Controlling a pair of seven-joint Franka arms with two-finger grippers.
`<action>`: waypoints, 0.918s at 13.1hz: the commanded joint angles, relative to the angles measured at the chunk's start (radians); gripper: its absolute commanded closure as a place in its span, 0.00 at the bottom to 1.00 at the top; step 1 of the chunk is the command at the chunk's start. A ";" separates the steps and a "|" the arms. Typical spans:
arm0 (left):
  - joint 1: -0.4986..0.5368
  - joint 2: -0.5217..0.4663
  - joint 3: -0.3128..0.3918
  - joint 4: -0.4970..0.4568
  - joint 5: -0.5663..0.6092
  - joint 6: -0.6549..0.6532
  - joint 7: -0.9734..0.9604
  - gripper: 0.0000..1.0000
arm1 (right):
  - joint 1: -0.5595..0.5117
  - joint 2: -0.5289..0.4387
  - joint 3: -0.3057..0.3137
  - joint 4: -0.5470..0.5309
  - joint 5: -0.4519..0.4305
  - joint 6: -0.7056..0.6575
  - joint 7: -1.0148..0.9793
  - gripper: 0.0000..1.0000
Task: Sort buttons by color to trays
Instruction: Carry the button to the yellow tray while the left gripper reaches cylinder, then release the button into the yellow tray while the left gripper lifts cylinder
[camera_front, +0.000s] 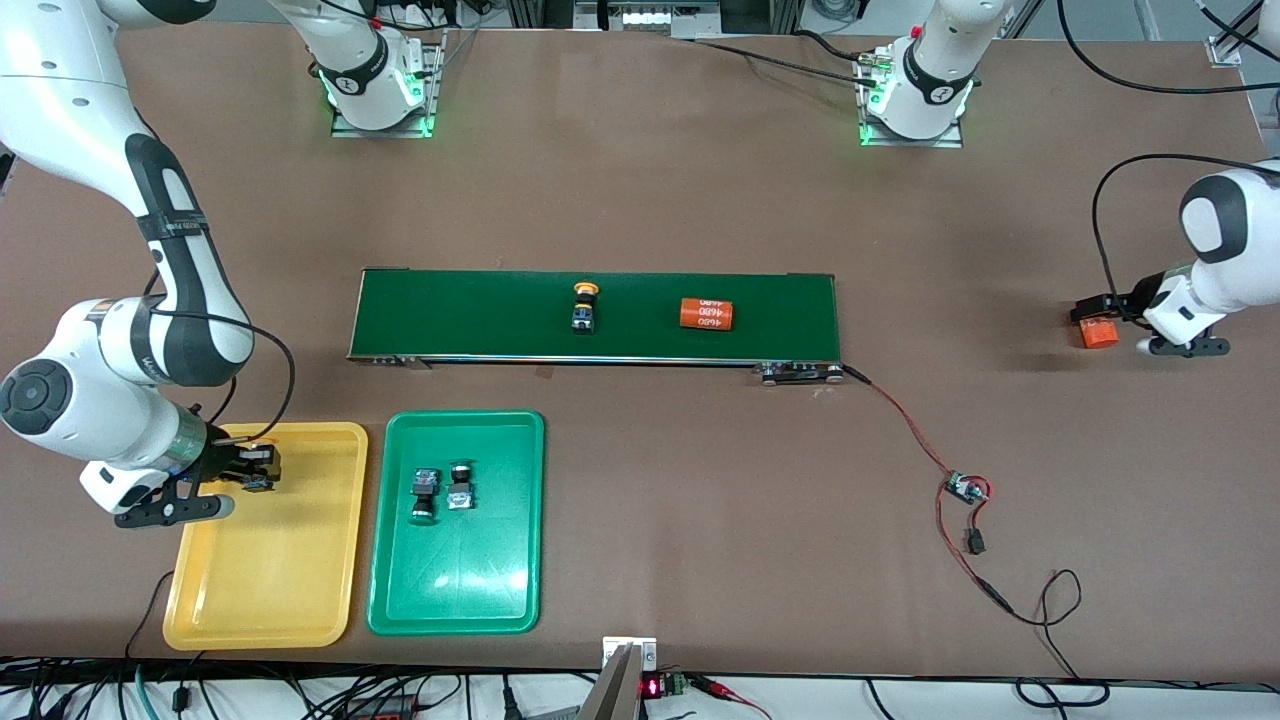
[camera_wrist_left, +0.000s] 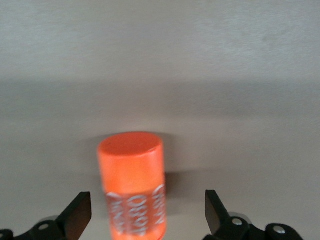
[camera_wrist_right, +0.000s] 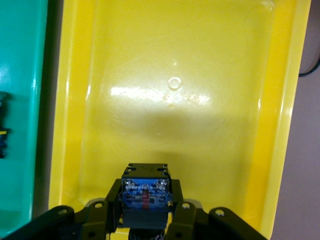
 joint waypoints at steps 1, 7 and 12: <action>-0.007 0.027 0.002 0.007 -0.005 0.007 -0.011 0.01 | -0.017 0.016 0.002 0.032 0.005 -0.014 -0.036 0.26; -0.007 0.027 0.003 0.007 -0.003 0.006 0.066 0.66 | -0.008 -0.042 0.009 -0.013 0.040 -0.050 -0.031 0.17; -0.071 -0.040 -0.007 0.008 -0.002 -0.010 0.289 1.00 | 0.044 -0.182 0.012 -0.115 0.120 -0.217 0.026 0.16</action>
